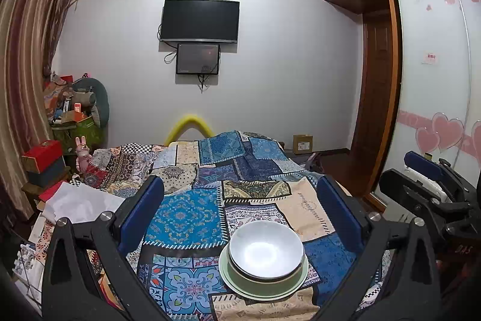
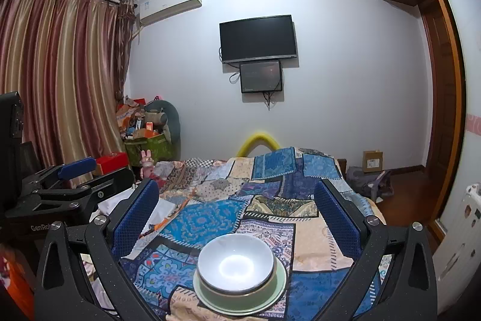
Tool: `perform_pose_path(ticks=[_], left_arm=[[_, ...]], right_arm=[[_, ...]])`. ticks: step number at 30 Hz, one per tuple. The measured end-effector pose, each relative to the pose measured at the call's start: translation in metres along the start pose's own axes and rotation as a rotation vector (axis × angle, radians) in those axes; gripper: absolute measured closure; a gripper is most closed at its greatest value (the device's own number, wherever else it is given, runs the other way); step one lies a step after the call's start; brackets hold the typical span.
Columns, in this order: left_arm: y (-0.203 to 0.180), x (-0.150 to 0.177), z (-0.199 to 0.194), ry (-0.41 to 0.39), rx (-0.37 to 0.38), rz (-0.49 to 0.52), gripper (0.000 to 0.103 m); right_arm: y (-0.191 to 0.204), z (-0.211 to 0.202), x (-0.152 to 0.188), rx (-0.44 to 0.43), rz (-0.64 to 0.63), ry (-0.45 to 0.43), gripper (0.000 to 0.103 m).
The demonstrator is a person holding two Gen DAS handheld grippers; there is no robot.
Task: Organize plates and bowls
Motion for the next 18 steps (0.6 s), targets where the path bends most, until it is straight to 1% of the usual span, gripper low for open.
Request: perform_pose_path(ticks=[18], left_arm=[[-0.0027,0.0005,0.0048,0.003,0.004,0.001,0.000]], right_arm=[[-0.0023,0.0012,0.0010,-0.001,0.009,0.005,0.000]])
Point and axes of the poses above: each gripper's, at about its wrist camera, not at the fingertips, and z roughly the way its jaws point, y to its left, x to its underside, the point moved 1 cm from there along z, roughly the way its jaws point, and after that the axes turned 6 degrees about x, right-handed, at the moved point
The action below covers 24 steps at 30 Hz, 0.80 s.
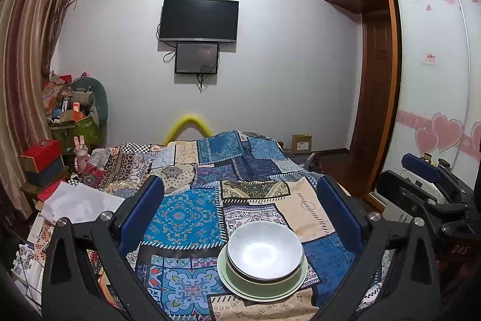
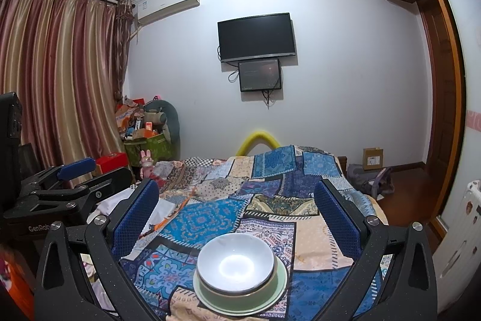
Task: Organize plates and bowls
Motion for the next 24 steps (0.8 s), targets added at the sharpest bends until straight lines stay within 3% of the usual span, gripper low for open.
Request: perform_pose_path(ticks=[24], left_arm=[[0.0003,0.0018,0.0027,-0.001,0.009,-0.008,0.000]], right_arm=[[-0.0006,0.0003,0.0006,0.001,0.009,0.011,0.000]])
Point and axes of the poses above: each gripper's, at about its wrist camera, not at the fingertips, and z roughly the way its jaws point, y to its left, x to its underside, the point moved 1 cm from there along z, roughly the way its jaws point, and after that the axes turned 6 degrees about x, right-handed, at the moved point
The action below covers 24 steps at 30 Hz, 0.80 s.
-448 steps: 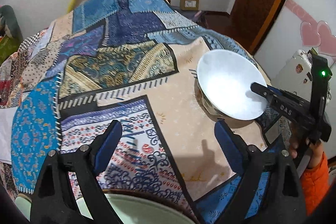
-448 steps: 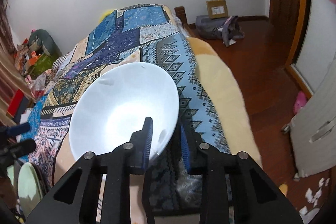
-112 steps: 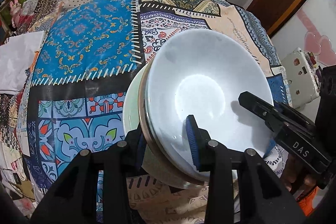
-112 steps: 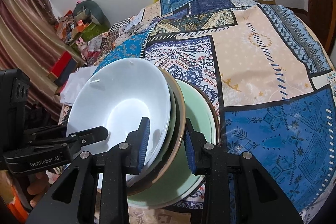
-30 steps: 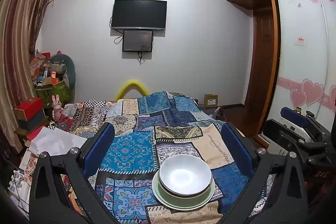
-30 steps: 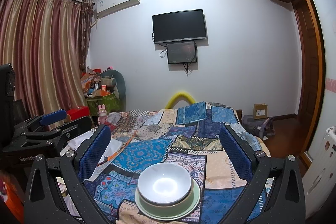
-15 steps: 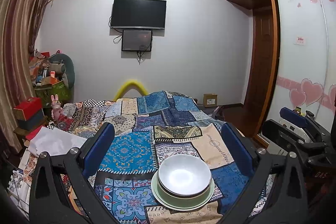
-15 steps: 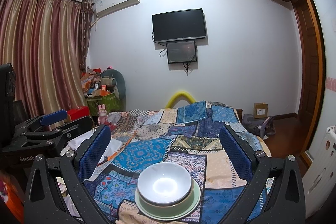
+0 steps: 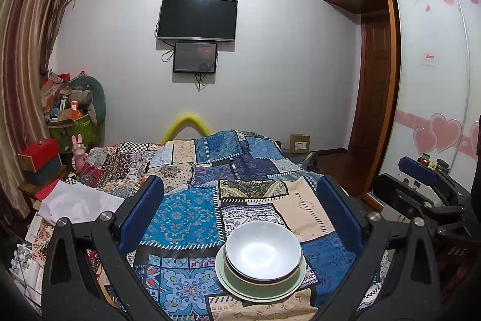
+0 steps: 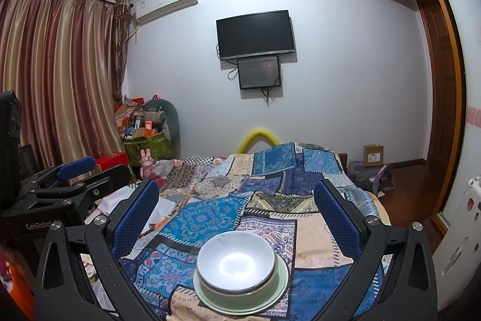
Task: Organize plates and bowls
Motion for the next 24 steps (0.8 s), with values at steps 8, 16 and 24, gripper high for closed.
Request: perform_pose_path(ticks=[8,16,24], left_arm=[[0.0000,-0.0002,0.0003,0.006,0.010,-0.004,0.000],[0.0004,0.0001,0.0016,0.004,0.011,-0.012,0.000],[-0.0035,0.0032,0.0062,0.029,0.032,0.005,0.000]], right_arm=[[0.0004,0.0010,-0.0002,-0.001,0.001,0.003,0.000],[-0.0006,0.0035,-0.0007,0.001,0.007,0.006,0.000],[0.0003,0.0041,0.0002,0.001,0.008,0.012,0.000]])
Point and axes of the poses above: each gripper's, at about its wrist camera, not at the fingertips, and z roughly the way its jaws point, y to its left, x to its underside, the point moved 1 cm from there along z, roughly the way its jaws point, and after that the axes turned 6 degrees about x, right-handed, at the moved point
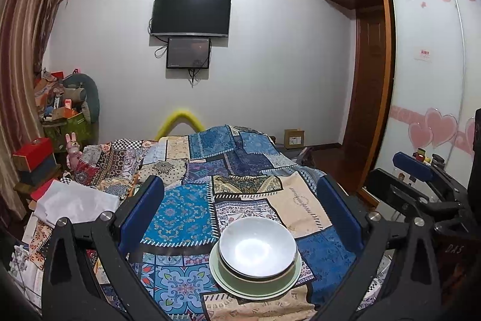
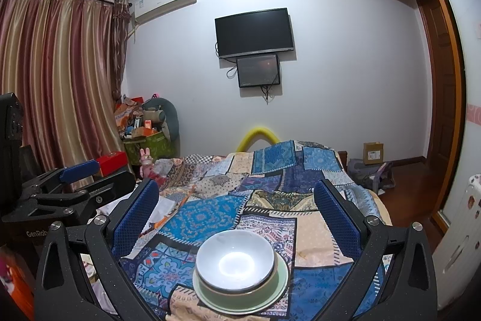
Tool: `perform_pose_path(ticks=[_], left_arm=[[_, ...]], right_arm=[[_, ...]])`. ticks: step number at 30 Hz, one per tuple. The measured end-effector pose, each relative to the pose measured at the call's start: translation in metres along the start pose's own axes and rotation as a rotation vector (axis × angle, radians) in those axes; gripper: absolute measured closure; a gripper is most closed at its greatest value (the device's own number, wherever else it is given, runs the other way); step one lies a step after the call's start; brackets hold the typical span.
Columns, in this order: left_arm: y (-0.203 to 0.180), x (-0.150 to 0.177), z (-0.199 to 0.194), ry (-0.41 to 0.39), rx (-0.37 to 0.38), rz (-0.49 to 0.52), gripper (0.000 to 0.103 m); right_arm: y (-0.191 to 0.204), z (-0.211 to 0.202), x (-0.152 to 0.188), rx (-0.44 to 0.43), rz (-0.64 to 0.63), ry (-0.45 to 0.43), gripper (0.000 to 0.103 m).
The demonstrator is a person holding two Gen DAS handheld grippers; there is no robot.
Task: Organize plates and bowls
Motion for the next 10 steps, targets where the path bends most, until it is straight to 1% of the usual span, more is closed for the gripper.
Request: perform_pose_path(ticks=[10], left_arm=[[0.0041,0.0007,0.0064,0.022,-0.004,-0.026,0.000]], right_arm=[[-0.0013,0.0029,0.0023,-0.001,0.007,0.016,0.000]])
Point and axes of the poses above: each gripper's, at about its wrist camera, not at the fingertips, and z roughly the way its jaws point, y to its left, x to its underside, the point moved 1 cm from there along z, roughly the way its jaws point, and after that the axes turned 6 degrees about x, right-handed, at the moved point
